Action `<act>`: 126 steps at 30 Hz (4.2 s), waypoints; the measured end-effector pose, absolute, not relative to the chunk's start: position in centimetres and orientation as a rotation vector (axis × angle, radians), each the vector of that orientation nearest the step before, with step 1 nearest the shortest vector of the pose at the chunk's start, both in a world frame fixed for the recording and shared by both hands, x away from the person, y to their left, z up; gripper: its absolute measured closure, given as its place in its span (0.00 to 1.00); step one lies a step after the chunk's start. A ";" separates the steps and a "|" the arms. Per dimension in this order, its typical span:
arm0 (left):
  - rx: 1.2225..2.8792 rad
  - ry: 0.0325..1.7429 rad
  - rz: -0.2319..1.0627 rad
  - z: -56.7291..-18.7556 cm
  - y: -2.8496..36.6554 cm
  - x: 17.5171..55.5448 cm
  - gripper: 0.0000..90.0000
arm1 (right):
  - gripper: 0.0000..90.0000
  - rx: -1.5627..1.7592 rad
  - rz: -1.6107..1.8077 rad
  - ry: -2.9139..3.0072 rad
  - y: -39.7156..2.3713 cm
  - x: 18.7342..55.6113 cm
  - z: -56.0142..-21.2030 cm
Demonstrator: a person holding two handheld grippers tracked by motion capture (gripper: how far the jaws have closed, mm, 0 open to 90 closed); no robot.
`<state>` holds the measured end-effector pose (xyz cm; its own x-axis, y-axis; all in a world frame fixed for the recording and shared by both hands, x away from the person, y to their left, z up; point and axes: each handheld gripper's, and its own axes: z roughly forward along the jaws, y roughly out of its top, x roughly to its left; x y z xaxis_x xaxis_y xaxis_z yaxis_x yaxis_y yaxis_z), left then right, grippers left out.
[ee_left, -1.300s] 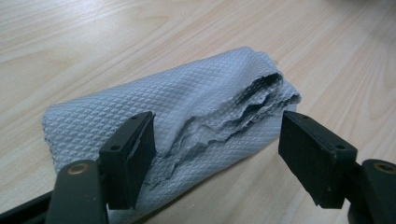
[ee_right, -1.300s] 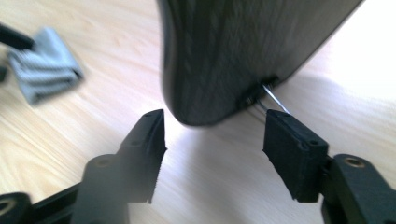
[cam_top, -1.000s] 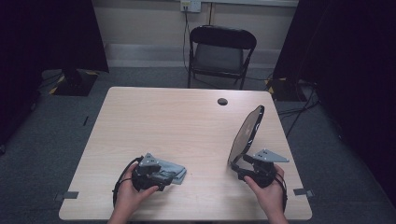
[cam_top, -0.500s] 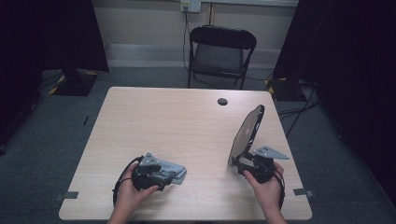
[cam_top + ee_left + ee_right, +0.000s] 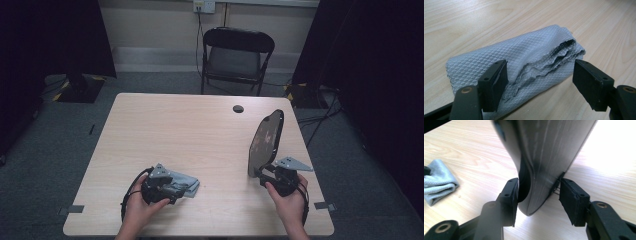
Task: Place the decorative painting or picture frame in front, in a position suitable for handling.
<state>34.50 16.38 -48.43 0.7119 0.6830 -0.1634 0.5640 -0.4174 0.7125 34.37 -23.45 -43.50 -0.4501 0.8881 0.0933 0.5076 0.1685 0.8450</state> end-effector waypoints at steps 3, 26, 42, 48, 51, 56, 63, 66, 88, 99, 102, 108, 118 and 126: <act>2.135 0.944 0.201 -48.4 16.5 34.5 0.31 | 0.62 1.319 1.196 2.015 -24.0 34.2 -43.5; 2.141 0.944 0.204 -48.4 16.4 34.6 0.30 | 0.82 1.346 1.202 1.939 -26.5 34.6 -43.7; 2.145 0.938 0.199 -48.4 16.2 34.6 0.30 | 0.87 1.377 1.234 1.940 -26.8 35.3 -43.9; 2.143 0.925 0.208 -48.4 15.9 34.8 0.24 | 0.88 1.387 1.269 1.948 -27.4 34.7 -44.0; 2.143 0.914 0.209 -48.4 15.8 34.8 0.24 | 0.88 1.387 1.275 1.953 -27.5 34.4 -44.0; 2.144 0.908 0.216 -48.2 15.9 34.8 0.24 | 0.88 1.377 1.288 1.972 -27.9 33.7 -44.0; 2.152 0.904 0.214 -48.1 15.9 34.9 0.26 | 0.88 1.361 1.301 1.997 -28.5 32.7 -43.9; 2.147 0.901 0.208 -48.1 16.0 35.0 0.27 | 0.88 1.350 1.301 2.008 -28.8 32.3 -44.0; 2.228 0.853 0.196 -48.1 17.0 35.8 0.36 | 0.57 1.277 1.272 2.004 -29.0 32.2 -44.3; 2.289 0.820 0.225 -48.0 16.5 35.3 0.38 | 0.54 1.237 1.284 2.023 -28.4 32.2 -43.9; 2.290 0.824 0.173 -47.8 16.5 34.2 0.37 | 0.54 1.228 1.286 2.028 -28.3 32.0 -43.8; 2.278 0.793 0.106 -47.1 15.7 33.2 0.38 | 0.55 1.243 1.289 2.013 -28.6 32.0 -43.8; 2.241 0.804 0.203 -46.5 16.4 33.7 0.33 | 0.84 1.256 1.272 1.992 -28.0 33.1 -44.2; 2.226 0.806 0.210 -46.4 16.5 33.6 0.33 | 0.88 1.285 1.302 1.994 -27.9 33.1 -44.1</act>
<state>33.64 16.52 -46.42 0.7885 0.6080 -0.0922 0.4855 -0.5234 0.7003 33.11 -27.88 -44.13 -0.4766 0.8702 0.1247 0.4640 0.1285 0.8765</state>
